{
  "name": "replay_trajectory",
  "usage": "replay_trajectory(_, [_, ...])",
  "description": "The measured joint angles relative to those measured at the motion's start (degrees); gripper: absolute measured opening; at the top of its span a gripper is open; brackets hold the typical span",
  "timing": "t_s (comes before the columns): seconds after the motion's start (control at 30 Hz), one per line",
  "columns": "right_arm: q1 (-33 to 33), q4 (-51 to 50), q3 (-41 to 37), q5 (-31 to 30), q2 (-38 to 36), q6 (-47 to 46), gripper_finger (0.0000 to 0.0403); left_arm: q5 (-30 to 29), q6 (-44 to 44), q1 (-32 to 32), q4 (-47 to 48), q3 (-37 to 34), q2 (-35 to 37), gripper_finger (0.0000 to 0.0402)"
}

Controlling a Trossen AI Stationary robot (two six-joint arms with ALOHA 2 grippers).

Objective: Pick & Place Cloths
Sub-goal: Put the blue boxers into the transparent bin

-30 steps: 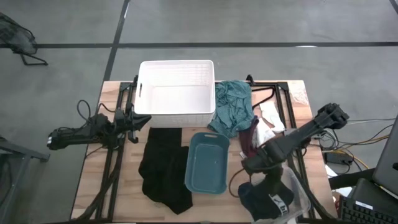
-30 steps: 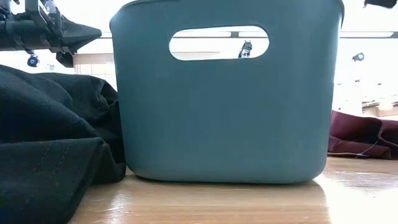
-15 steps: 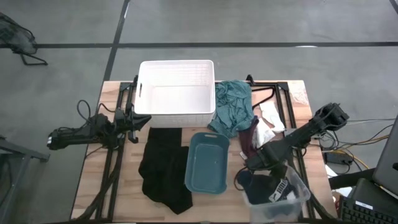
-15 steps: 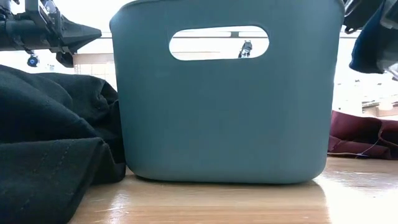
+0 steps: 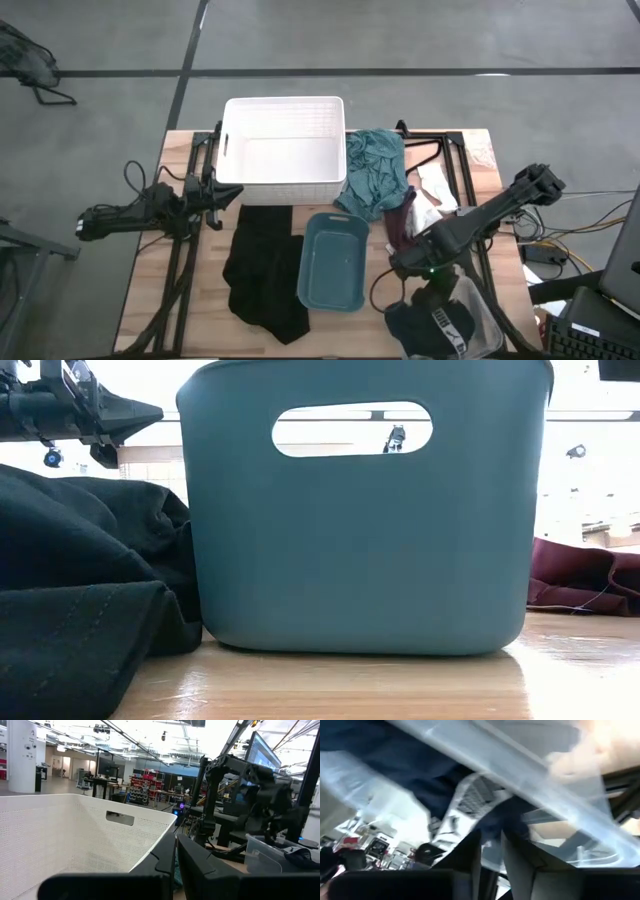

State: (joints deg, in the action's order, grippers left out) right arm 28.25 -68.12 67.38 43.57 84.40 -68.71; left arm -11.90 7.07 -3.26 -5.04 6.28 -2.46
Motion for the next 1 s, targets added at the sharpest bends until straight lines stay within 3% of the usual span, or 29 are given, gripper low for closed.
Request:
replay_trajectory(0.2, [0.2,-1.6,5.7,0.5,0.0,3.9,0.0142,0.0,0.0,0.0,0.0,0.0,0.0,0.0023])
replay_trajectory(0.4, [0.0,-10.4,9.7,-16.7,0.0,15.4,0.0193,0.0,0.0,0.0,0.0,0.0,0.0,0.0023])
replay_trajectory(0.47, [-0.4,-11.0,9.4,-19.7,0.0,19.5,0.0201,0.0,0.0,0.0,0.0,0.0,0.0,0.0023])
replay_trajectory(1.0, [-1.2,-2.7,0.6,-17.4,0.7,39.8,0.0187,0.0,0.0,0.0,0.0,0.0,0.0,0.0023])
